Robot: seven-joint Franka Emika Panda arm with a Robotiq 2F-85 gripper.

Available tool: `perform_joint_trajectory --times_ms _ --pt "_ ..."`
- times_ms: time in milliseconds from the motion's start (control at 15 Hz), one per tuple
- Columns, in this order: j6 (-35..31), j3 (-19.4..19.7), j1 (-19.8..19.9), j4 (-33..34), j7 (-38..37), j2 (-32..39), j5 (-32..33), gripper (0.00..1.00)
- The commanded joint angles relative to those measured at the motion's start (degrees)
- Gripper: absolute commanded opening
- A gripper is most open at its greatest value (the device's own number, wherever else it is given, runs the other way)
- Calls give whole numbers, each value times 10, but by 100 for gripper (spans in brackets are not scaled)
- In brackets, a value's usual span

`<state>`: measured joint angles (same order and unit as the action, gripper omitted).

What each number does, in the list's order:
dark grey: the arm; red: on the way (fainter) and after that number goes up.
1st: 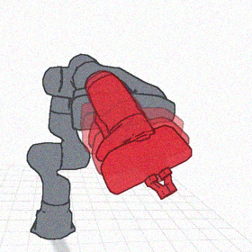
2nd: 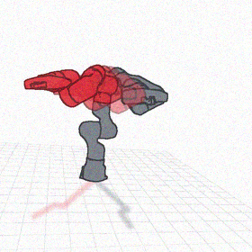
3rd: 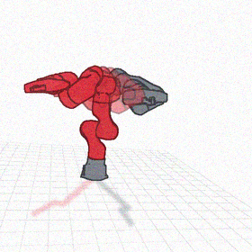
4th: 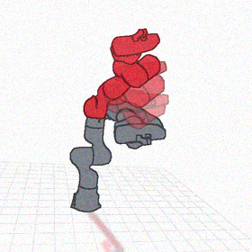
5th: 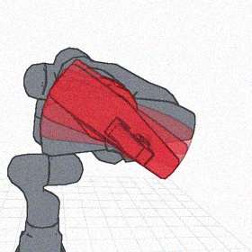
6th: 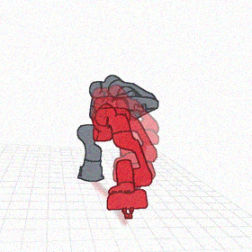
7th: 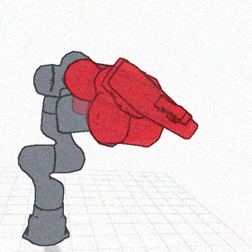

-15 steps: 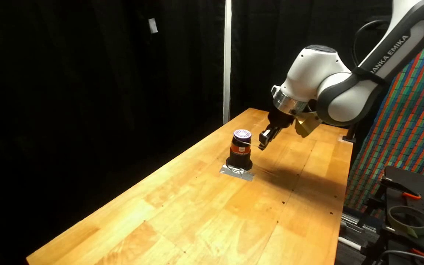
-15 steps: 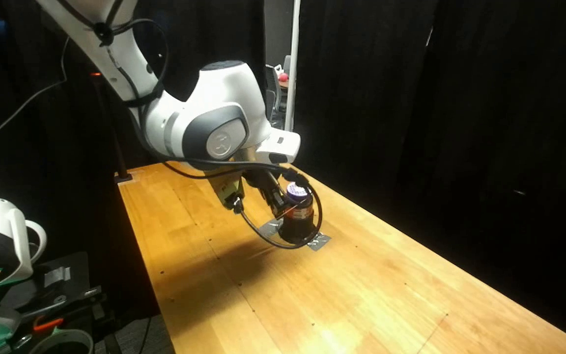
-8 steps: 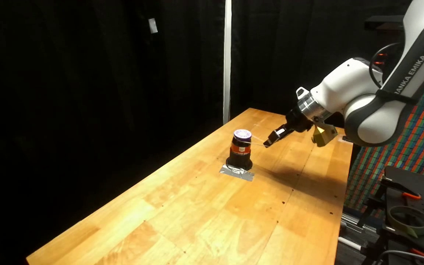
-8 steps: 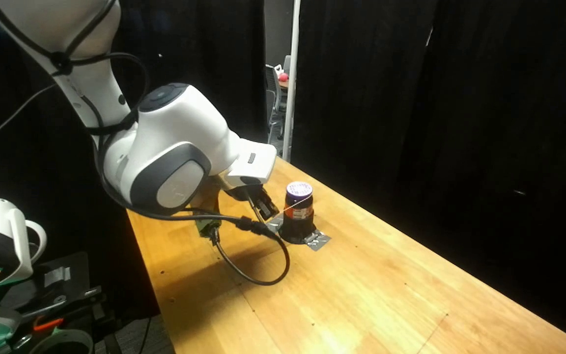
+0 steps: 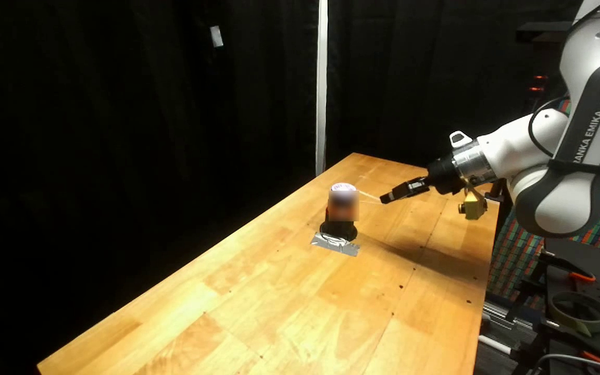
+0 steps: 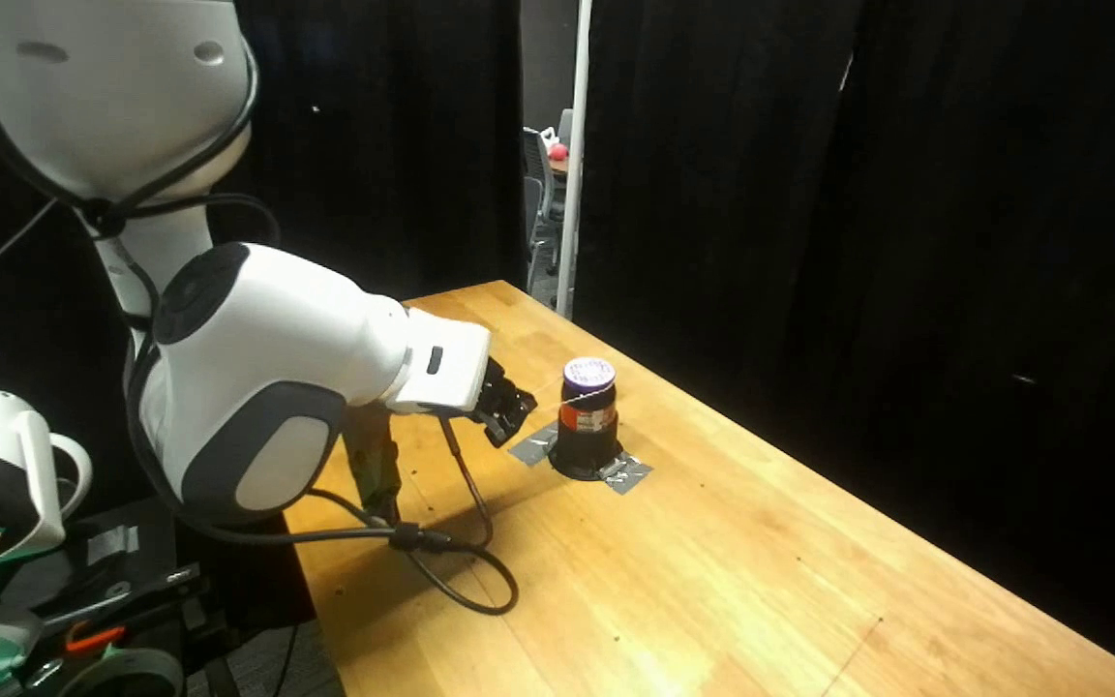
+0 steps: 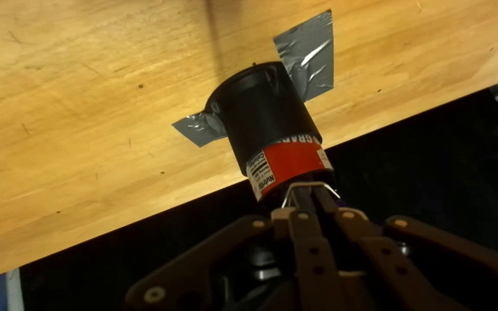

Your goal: Put the elastic on the cup

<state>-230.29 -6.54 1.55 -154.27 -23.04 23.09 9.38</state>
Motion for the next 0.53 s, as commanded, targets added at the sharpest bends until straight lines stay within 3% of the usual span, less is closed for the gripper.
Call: perform_joint_trajectory --times_ms 0,267,333,400,467 --pt "-98 -8 18 -14 11 38 5 9" --pt "-162 -7 24 -16 9 73 11 8" --pt "-117 -9 28 -3 -2 45 17 9" --pt "-115 -11 33 -12 -7 55 27 33" --pt "-116 -13 35 -21 -11 62 28 34"
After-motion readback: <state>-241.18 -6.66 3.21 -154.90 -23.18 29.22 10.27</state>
